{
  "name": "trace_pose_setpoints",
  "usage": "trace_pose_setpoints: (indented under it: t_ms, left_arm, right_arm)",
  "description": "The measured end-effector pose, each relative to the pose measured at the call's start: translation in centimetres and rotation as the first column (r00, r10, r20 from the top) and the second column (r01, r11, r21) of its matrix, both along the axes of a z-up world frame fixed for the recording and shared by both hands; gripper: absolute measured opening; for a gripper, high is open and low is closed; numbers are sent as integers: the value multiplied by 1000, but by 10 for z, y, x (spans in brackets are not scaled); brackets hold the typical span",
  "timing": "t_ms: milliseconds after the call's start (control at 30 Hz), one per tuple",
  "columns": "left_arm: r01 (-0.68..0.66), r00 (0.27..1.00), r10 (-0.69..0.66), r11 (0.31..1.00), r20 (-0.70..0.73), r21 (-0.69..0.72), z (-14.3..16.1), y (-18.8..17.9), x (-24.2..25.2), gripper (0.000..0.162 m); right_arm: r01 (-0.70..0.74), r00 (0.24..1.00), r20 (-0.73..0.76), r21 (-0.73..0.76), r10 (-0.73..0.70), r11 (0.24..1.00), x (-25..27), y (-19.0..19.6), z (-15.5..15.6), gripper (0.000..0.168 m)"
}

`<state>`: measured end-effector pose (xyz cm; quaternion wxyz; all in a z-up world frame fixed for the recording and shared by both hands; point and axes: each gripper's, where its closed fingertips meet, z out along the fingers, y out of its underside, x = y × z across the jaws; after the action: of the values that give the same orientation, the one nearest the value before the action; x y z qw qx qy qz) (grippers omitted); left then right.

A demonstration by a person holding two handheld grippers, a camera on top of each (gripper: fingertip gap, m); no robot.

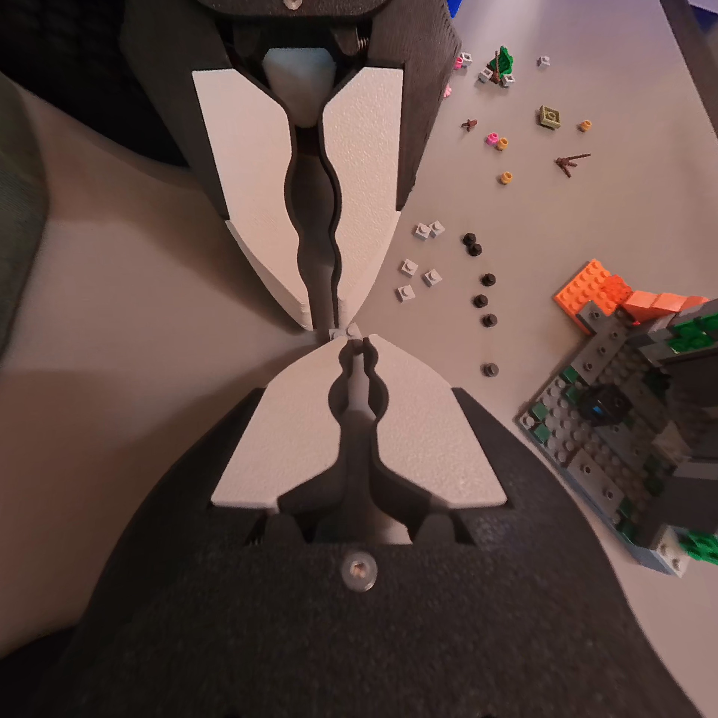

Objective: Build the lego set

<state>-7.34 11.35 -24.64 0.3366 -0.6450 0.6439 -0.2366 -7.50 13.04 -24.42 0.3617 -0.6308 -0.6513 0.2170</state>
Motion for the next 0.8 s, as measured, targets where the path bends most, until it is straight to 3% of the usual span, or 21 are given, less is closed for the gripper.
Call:
trace_pose_setpoints:
  t_ms: [567, 800]
  left_arm:
    - [1, 1000, -1, 1000, -11, 26, 0, 1, -4, 9]
    - [-28, 1000, 28, 1000, -11, 11, 0, 6, -7, 12]
  right_arm:
    - [8, 999, -35, -10, -8, 1000, -2, 2, 6, 5]
    - [-51, 999, -11, -6, 51, 999, 7, -3, 3, 15]
